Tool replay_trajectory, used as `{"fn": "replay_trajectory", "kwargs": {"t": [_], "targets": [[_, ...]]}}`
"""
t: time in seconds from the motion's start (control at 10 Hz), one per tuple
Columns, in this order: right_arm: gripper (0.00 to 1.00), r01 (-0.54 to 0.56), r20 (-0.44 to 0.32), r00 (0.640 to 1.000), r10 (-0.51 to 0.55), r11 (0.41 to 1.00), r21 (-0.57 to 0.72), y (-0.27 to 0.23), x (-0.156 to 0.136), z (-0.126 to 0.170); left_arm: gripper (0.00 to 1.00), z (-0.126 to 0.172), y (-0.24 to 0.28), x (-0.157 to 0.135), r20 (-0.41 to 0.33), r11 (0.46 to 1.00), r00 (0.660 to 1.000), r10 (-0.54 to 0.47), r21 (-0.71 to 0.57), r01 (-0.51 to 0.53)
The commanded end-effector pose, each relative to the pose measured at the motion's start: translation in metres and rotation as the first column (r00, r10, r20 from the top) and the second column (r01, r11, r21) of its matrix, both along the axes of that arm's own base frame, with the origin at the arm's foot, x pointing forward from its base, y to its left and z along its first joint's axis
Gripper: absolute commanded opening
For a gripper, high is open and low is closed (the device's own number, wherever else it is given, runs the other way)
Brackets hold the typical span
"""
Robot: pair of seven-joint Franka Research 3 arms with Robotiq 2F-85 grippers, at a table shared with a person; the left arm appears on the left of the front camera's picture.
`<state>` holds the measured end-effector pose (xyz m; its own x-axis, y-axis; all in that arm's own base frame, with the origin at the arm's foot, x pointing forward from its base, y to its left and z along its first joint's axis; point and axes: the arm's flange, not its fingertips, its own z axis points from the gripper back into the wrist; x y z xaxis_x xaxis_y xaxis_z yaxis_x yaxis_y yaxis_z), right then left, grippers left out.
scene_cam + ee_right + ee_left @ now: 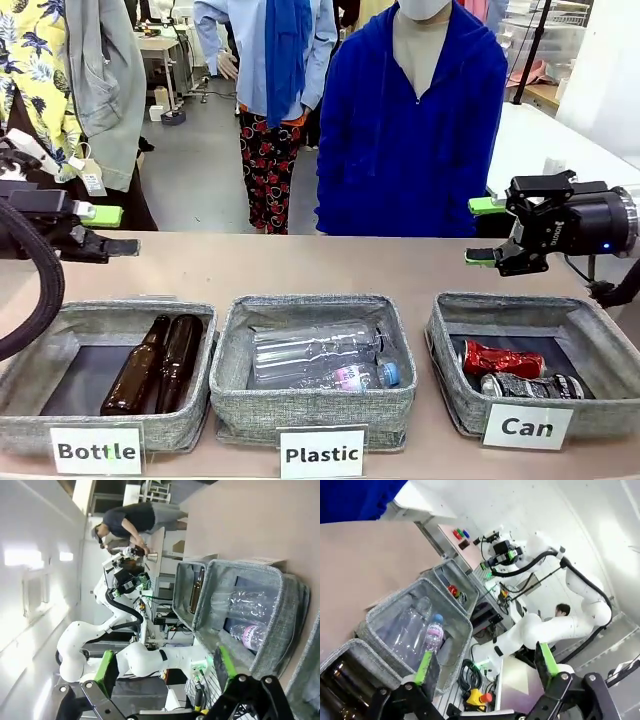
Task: Sort the can waste into the basket.
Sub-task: Pick up the can waste from the table and place it in the right Fabric basket.
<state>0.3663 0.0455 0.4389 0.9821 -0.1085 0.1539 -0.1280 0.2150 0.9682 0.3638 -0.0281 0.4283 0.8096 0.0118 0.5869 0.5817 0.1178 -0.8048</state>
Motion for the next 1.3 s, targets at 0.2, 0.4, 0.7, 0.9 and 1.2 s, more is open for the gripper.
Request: {"fn": "replay_trajectory", "kwargs": {"t": [0.2, 0.4, 0.7, 0.9, 1.2], "targets": [[1.0, -0.001, 0.002, 1.0, 0.001, 1.0, 0.014, -0.0016, -0.0008, 0.0018, 1.0, 0.0028, 0.0056, 0.0029, -0.013, 1.0, 1.0, -0.02, 0.007, 0.02], [1.0, -0.001, 0.002, 1.0, 0.001, 1.0, 0.014, -0.0016, -0.0008, 0.0018, 1.0, 0.0028, 0.0056, 0.0029, -0.013, 1.0, 1.0, -0.02, 0.007, 0.02], [1.0, -0.001, 0.002, 1.0, 0.001, 1.0, 0.014, -0.0016, -0.0008, 0.0018, 1.0, 0.0028, 0.0056, 0.0029, -0.013, 1.0, 1.0, -0.02, 0.007, 0.02], [1.0, -0.001, 0.002, 1.0, 0.001, 1.0, 0.014, -0.0016, -0.0008, 0.0018, 1.0, 0.0028, 0.0056, 0.0029, -0.013, 1.0, 1.0, -0.02, 0.007, 0.02], [1.0, -0.001, 0.002, 1.0, 0.001, 1.0, 0.014, -0.0016, -0.0008, 0.0018, 1.0, 0.0028, 0.0056, 0.0029, -0.013, 1.0, 1.0, -0.02, 0.007, 0.02]]}}
